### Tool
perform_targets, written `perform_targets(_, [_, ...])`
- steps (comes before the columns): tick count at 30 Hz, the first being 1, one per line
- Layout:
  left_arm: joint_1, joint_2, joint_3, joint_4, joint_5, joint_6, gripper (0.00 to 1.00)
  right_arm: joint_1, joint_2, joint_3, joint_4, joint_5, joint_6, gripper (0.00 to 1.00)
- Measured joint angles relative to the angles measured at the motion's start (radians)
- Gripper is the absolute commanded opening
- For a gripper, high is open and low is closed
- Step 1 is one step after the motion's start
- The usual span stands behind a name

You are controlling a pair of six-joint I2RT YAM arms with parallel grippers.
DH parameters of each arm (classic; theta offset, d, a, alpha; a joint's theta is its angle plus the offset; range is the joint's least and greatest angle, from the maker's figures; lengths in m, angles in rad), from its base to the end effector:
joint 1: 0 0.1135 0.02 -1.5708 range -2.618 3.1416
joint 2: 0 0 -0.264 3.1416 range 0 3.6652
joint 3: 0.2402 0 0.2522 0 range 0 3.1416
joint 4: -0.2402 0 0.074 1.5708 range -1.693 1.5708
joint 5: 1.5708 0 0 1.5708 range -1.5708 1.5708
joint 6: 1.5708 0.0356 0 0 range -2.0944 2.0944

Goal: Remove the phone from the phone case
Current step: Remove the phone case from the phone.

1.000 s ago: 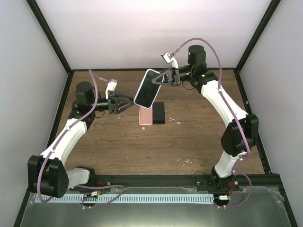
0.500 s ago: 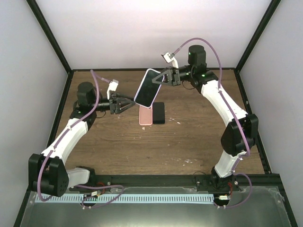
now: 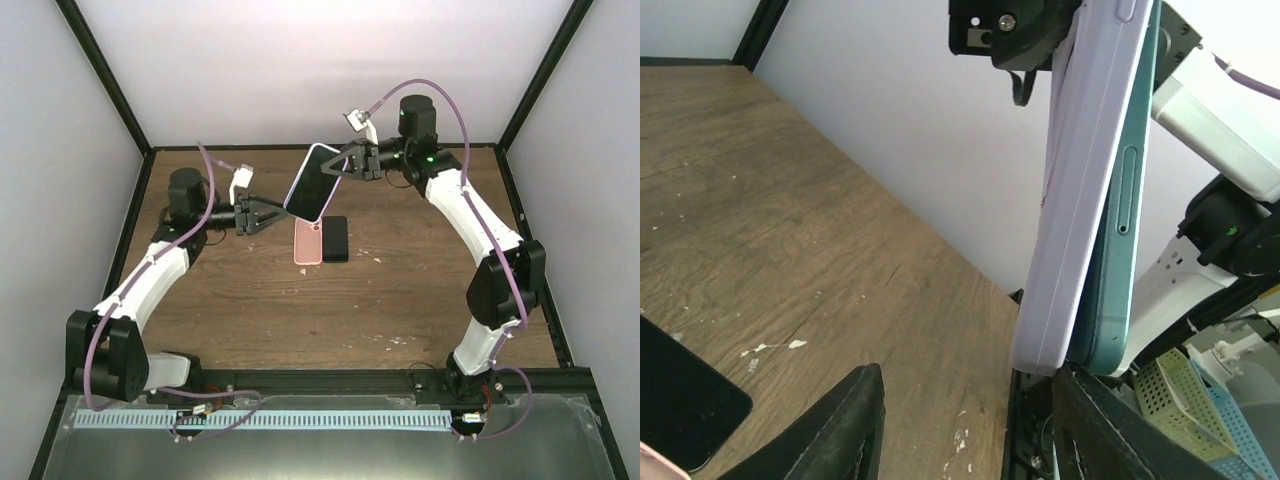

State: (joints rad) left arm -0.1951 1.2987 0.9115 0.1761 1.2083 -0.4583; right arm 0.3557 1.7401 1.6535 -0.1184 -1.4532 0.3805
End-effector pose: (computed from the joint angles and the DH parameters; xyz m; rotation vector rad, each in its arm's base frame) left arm 0.2714 -0.0876 0.3127 0.7001 1.7663 -1.5151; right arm 0.3535 0.1690 0.3964 -1.1191 1.5889 1.7670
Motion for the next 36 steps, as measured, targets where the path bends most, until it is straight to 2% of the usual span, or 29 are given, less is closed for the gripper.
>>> perform_targets(8, [-0.037,0.047,0.076,-0.081,-0.03,0.084,0.45,0.005,0.0,0.003,-0.094,0.01,-0.115,0.01])
perform_targets(14, [-0.06,0.09,0.131,-0.128,-0.016,0.165,0.42,0.023,0.0,0.061,-0.343,0.047,-0.373,0.01])
perform_targets(19, [-0.089,0.101,0.18,-0.248,-0.015,0.303,0.41,0.031,-0.002,0.08,-0.532,0.063,-0.573,0.01])
perform_targets(29, [-0.116,0.134,0.227,-0.419,-0.041,0.457,0.39,0.066,-0.002,0.095,-0.723,0.145,-0.785,0.01])
perform_targets(36, [-0.126,0.161,0.248,-0.45,-0.055,0.482,0.23,0.066,0.016,0.123,-0.766,0.193,-0.814,0.01])
